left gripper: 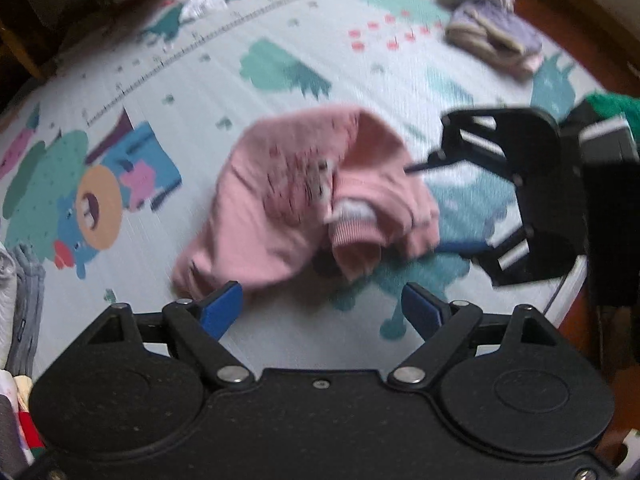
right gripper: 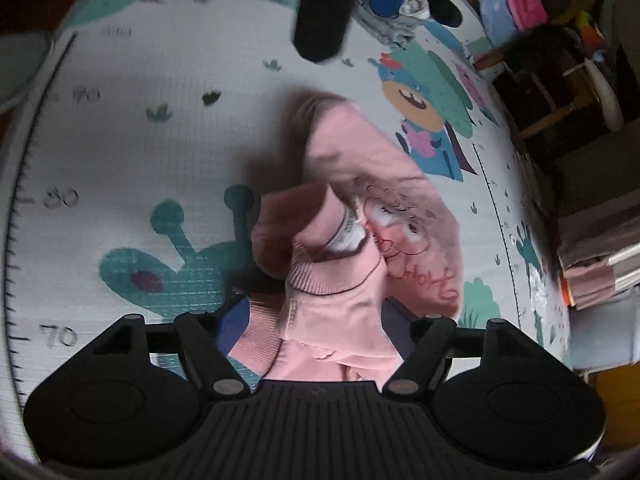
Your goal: Fold clothes
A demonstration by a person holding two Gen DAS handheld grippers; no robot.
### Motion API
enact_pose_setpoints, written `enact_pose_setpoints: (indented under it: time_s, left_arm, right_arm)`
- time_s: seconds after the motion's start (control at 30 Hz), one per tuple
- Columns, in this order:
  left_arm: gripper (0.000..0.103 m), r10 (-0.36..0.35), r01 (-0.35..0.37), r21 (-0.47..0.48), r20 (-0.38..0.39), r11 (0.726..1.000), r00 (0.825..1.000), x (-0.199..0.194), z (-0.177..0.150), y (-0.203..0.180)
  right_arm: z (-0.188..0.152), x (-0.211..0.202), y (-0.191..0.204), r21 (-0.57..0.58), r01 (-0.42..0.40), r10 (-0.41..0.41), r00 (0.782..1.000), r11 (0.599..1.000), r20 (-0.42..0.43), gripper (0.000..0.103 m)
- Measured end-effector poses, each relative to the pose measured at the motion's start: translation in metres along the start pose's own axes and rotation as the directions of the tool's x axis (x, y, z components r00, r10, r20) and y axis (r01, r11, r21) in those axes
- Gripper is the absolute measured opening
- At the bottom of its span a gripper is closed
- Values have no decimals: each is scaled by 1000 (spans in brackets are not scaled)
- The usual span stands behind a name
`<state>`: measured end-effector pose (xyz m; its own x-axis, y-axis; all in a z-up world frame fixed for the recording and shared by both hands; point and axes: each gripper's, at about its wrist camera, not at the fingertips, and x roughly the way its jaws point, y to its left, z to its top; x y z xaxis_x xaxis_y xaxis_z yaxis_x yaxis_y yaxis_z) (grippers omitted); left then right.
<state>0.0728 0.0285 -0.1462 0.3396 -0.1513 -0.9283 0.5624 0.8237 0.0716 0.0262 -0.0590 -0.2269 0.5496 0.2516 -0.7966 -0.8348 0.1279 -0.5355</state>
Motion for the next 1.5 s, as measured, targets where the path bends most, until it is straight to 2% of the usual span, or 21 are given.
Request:
enact_pose_setpoints:
  time_s: [0.13, 0.23, 0.3, 0.37, 0.43, 0.5, 0.57, 0.63, 0.7, 0.83, 0.9, 0.97, 1.03, 1.07, 1.13, 1.17, 1.27, 1.33, 1.4, 1.47, 1.5]
  left_arm:
    - [88, -10, 8, 39, 42, 999, 999, 4, 7, -7]
    - [88, -28, 10, 149, 118, 989, 993, 9, 9, -25]
    - [88, -24, -23, 286, 162, 958, 986, 16, 4, -47]
    - [86, -16, -66, 422, 187, 904, 982, 26, -1, -70]
    - [80, -4, -113, 540, 210, 834, 978, 38, -4, -93]
    - [74, 42, -169, 621, 215, 765, 976, 53, -3, -112]
    - [71, 73, -205, 680, 217, 704, 973, 67, -1, -123]
    - [71, 83, -218, 717, 219, 662, 972, 76, 3, -132]
    - [71, 110, -244, 757, 224, 607, 968, 85, 3, -141]
    - [69, 155, -284, 838, 238, 466, 959, 102, -4, -153]
    - [62, 163, -286, 858, 238, 427, 958, 106, -4, -156]
    - [54, 174, -290, 869, 239, 400, 955, 110, -2, -157]
    - [36, 189, -293, 878, 236, 379, 953, 114, 2, -157]
    - [30, 193, -288, 875, 228, 389, 954, 114, 7, -155]
    - [12, 179, -259, 849, 197, 460, 964, 108, 24, -148]
    - [11, 171, -247, 814, 184, 525, 968, 102, 36, -143]
    - [8, 116, -190, 621, 158, 760, 981, 68, 80, -118]
    - [8, 75, -149, 456, 176, 877, 981, 37, 103, -94]
    - [7, 39, -99, 281, 210, 954, 977, 4, 121, -67]
    - [7, 14, -43, 107, 256, 993, 966, -31, 131, -39]
    - [7, 4, -13, 29, 282, 999, 959, -48, 135, -27]
  right_arm:
    - [-13, 14, -2, -9, 56, -56, 998, 998, -26, 73]
    - [-28, 9, -12, 45, 97, -97, 995, 994, -4, 73]
    - [-39, 1, -20, 99, 118, -120, 993, 988, 17, 73]
    - [-49, -7, -23, 126, 127, -132, 991, 984, 38, 74]
    - [-58, -12, -25, 146, 123, -131, 990, 982, 48, 75]
    - [-67, -14, -27, 158, 116, -123, 992, 981, 33, 75]
    - [-76, -16, -29, 169, 106, -111, 994, 980, 18, 75]
    - [-82, -19, -30, 194, 92, -96, 995, 977, 10, 75]
    - [-88, -21, -33, 237, 73, -76, 997, 969, 4, 75]
    - [-95, -22, -37, 264, 45, -45, 999, 964, -7, 75]
    - [-97, -24, -38, 259, 38, -36, 999, 965, -9, 75]
    - [-99, -26, -38, 254, 30, -28, 1000, 967, -12, 75]
    - [-101, -28, -39, 249, 23, -20, 1000, 968, -14, 75]
    - [-102, -28, -39, 246, 19, -16, 1000, 969, -15, 76]
    - [-103, -30, -40, 241, 11, -7, 1000, 970, -17, 76]
    - [-104, -32, -40, 233, 11, -6, 1000, 973, -19, 76]
    - [-102, -39, -38, 177, 24, -21, 1000, 984, -21, 76]
    - [-98, -48, -41, 186, 20, -17, 1000, 982, -14, 76]
    - [-93, -58, -45, 177, 17, -16, 1000, 984, -9, 76]
    - [-86, -72, -52, 174, 22, -23, 1000, 984, 1, 76]
    - [-82, -79, -56, 181, 24, -26, 1000, 983, 6, 76]
